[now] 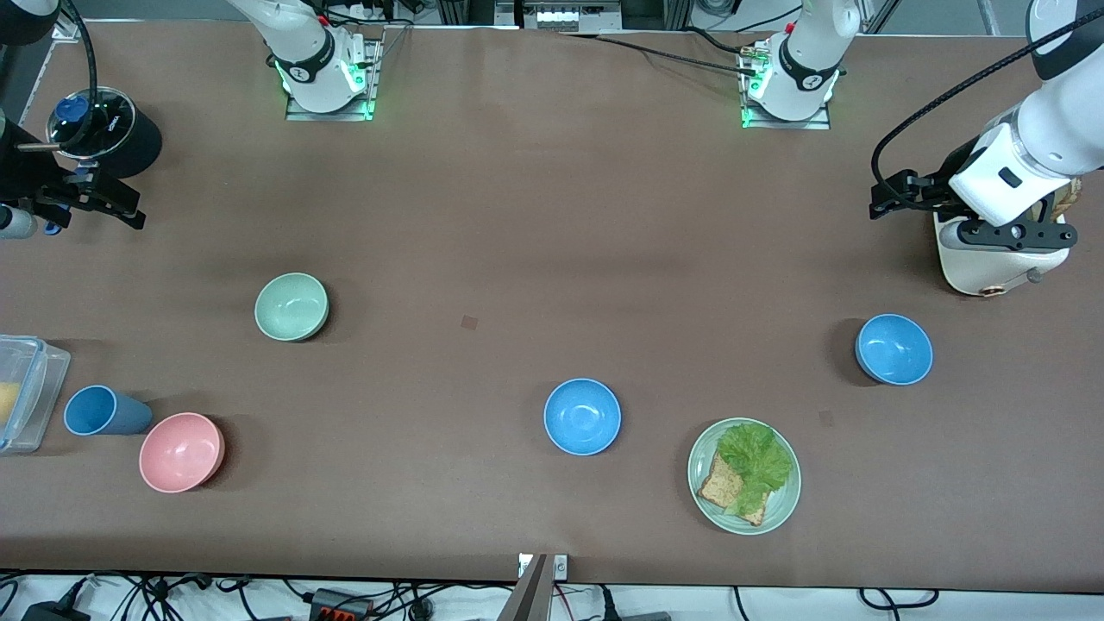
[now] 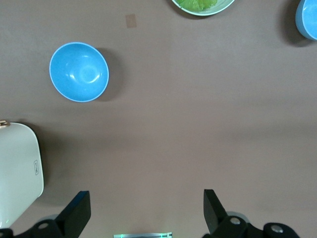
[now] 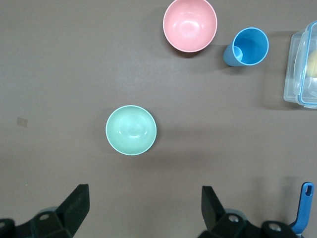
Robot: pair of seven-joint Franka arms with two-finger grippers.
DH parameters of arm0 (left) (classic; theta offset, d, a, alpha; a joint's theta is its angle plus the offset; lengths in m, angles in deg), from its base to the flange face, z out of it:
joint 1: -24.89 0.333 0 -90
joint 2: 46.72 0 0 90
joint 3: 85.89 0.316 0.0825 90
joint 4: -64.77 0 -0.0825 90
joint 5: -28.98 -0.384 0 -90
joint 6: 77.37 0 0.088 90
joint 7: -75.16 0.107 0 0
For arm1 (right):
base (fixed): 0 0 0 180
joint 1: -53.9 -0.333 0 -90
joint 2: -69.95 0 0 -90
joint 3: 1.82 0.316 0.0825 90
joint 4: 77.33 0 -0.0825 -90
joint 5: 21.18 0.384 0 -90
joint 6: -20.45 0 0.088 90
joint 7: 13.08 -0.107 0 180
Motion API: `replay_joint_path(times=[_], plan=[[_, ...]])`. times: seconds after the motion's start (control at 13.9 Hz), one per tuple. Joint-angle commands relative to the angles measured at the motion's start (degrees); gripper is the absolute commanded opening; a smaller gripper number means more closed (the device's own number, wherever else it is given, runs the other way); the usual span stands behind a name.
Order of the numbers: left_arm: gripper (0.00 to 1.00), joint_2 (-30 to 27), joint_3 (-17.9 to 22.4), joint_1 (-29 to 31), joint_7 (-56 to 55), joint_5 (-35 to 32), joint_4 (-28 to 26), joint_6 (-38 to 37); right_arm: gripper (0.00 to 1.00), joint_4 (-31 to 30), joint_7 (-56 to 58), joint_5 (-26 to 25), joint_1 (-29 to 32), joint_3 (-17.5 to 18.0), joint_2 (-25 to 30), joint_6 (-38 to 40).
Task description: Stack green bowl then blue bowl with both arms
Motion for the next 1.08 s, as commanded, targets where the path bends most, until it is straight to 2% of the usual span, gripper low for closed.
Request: replay_joint_path(times=[0.0,0.43,0.72,1.01], plan=[[1.00,-0.97,-0.06,0.53,-0.50,-0.94,-0.29,-0.93,1.00,-0.04,-0.08,-0.60,0.06,0.12,0.25,0.24],[1.00,-0.88,0.03,0.44,-0.42,-1.03,-0.20,-1.46,1.00,0.13,-0.17,-0.60,-0.03,0.12,-1.24,0.15],[1.00,-0.61,-0.06,0.53,-0.77,-0.94,-0.29,-1.55,1.00,1.28,-0.34,0.01,-0.21,0.12,-9.75,-0.29],[1.00,-0.18,-0.06,0.53,-1.21,-0.94,-0.38,-3.75,1.00,2.95,-0.17,-0.95,-3.45,0.12,-16.26,-0.55]])
